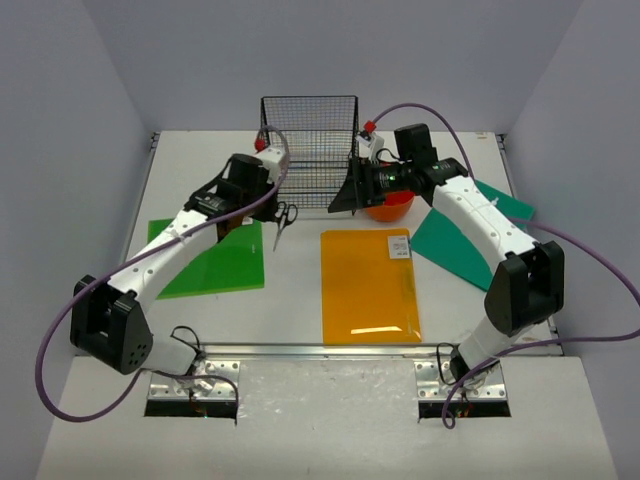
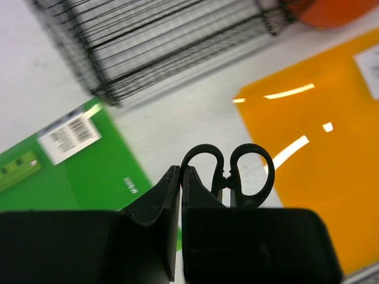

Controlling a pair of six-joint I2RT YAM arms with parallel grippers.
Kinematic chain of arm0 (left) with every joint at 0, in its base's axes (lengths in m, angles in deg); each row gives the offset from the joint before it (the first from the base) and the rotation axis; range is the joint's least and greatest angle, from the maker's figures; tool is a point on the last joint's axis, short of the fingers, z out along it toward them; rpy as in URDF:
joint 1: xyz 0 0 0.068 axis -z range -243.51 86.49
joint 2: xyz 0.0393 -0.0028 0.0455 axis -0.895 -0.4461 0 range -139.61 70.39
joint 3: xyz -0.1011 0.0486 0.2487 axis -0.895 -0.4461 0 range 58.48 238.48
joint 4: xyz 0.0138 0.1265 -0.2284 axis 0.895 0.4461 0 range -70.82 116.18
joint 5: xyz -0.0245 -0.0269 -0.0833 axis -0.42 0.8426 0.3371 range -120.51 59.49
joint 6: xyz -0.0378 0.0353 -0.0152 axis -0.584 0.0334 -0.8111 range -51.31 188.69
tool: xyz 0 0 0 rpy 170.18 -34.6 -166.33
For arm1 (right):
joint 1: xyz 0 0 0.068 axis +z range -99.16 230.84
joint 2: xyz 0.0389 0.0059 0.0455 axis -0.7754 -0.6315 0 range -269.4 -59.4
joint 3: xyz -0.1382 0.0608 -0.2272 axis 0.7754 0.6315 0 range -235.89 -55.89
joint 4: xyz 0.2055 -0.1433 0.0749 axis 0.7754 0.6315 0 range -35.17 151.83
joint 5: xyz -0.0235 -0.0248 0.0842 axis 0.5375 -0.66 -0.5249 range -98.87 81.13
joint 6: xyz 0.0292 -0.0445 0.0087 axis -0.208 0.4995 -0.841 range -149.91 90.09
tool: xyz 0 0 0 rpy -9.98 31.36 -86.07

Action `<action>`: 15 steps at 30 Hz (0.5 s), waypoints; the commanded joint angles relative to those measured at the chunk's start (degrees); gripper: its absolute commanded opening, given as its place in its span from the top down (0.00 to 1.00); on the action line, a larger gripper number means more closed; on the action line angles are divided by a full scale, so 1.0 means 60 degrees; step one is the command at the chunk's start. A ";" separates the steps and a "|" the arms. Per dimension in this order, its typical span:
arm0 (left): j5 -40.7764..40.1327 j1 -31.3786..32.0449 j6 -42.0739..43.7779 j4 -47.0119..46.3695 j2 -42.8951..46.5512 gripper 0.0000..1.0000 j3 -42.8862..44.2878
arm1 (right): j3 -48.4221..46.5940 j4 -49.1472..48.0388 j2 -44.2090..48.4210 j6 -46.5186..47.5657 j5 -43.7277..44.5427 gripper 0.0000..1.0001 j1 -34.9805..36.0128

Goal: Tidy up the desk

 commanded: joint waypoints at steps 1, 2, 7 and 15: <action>-0.0696 0.1705 -0.0206 0.0216 0.0135 1.00 0.0536 | -0.0354 -0.0736 0.0162 -0.0657 -0.0424 0.17 0.0200; -0.0800 0.1870 -0.0206 0.0179 0.0096 1.00 0.0662 | -0.0325 -0.0811 0.0185 -0.0783 -0.0487 0.16 0.0231; -0.1310 0.2710 -0.0057 0.0063 -0.0069 1.00 0.1049 | 0.0088 -0.0971 0.0078 -0.1105 -0.0767 0.15 0.0297; -0.1476 0.3042 0.0043 0.0051 -0.0309 1.00 0.1528 | 0.0659 -0.1177 -0.0253 -0.1468 -0.1004 0.19 0.0295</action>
